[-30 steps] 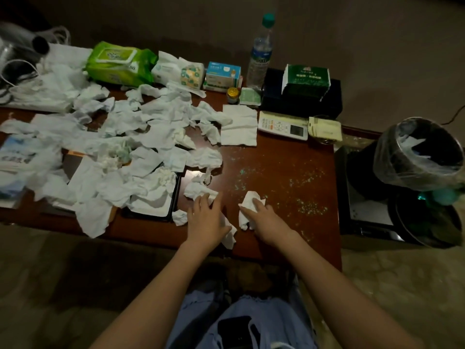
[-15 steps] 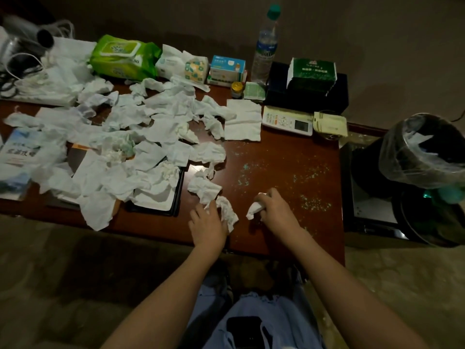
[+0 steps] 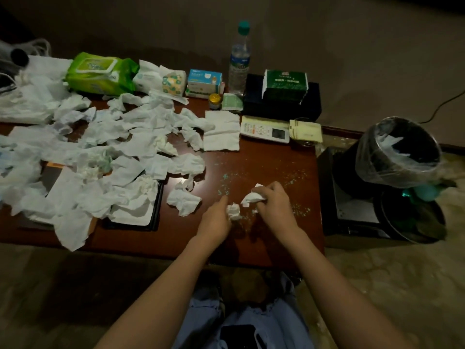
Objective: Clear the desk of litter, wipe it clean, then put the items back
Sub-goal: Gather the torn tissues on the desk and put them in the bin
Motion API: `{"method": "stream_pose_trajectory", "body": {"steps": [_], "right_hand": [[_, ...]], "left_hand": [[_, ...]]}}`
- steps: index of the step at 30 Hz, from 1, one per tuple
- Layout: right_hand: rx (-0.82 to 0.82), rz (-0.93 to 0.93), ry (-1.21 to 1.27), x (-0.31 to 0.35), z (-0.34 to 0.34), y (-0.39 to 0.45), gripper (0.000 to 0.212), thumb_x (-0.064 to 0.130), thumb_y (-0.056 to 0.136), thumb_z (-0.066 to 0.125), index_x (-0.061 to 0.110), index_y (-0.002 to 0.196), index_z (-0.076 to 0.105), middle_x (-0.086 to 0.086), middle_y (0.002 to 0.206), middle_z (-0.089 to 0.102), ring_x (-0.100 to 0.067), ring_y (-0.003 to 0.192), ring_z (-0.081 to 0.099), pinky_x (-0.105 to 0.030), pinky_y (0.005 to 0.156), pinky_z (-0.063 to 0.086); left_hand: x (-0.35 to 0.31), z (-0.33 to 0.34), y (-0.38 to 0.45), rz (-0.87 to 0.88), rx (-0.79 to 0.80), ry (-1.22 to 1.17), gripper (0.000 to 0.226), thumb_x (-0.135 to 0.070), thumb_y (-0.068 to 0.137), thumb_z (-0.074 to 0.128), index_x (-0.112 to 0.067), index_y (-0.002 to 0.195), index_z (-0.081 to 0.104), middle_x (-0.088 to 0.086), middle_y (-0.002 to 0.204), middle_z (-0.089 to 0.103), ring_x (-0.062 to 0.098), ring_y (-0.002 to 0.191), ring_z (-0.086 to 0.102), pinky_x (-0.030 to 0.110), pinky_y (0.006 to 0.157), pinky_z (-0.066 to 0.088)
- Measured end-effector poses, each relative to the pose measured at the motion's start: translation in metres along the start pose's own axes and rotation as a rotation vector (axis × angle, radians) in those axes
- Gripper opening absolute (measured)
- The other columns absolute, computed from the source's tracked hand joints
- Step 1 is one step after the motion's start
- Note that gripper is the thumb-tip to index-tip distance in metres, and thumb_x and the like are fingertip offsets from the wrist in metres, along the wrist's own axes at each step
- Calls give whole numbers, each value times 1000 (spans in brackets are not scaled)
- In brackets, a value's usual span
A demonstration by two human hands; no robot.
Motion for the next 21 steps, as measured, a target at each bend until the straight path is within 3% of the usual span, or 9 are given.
{"method": "stream_pose_trajectory", "body": {"steps": [3,7,10,13,16,19,21], "right_hand": [[-39,33,31,-13,-23,1,39,-10,86,50,7,117,66,-4,102,42,-17,93,44,-12,72,34],[-103,95,61,-38,-59,4,33,-9,90,42,-4,113,64,-11,114,44,-14,107,43,4,72,27],[-153,140,121,-59,-91,7,31,9,96,43,-3,118,61,-6,118,41,-15,108,47,-10,83,33],[-193,219,165,-87,-127,12,50,40,95,52,2,126,58,-2,122,39,-15,107,48,-25,87,44],[-263,276,157,-129,-173,20,50,39,92,59,1,124,59,-8,127,41,-21,113,49,-22,88,39],[-292,256,109,-172,-223,27,33,13,95,54,0,125,57,-12,127,42,-24,115,49,-13,88,30],[-299,250,77,-199,-257,31,32,9,96,51,1,127,56,-15,126,44,-25,115,48,-12,88,29]], "left_hand": [[-30,-3,17,29,-33,-26,14,1,84,44,-9,93,47,14,95,58,33,88,55,43,72,47],[-80,-5,36,17,-47,-101,14,-17,91,47,-6,100,49,12,101,56,27,88,55,33,67,41],[-123,3,49,42,-58,-146,34,-41,88,51,-9,99,49,11,103,55,26,88,56,30,65,39],[-174,18,66,99,-51,-122,65,-67,83,44,-8,109,53,10,106,57,25,91,58,34,69,46],[-229,41,91,126,-50,-71,59,-58,93,37,-6,114,56,13,110,60,27,97,58,39,81,49],[-296,70,110,158,-19,-72,41,-42,97,43,-4,97,61,13,98,63,25,87,60,32,73,47],[-344,89,119,204,-3,-70,28,-29,96,46,-6,86,59,11,90,60,21,79,57,28,66,42]]}}
Point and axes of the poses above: each hand's wrist, its own y-axis towards the middle knuckle, its own z-axis out of the palm, x = y × z, the point moved 7 cm from there along y, towards the middle knuckle
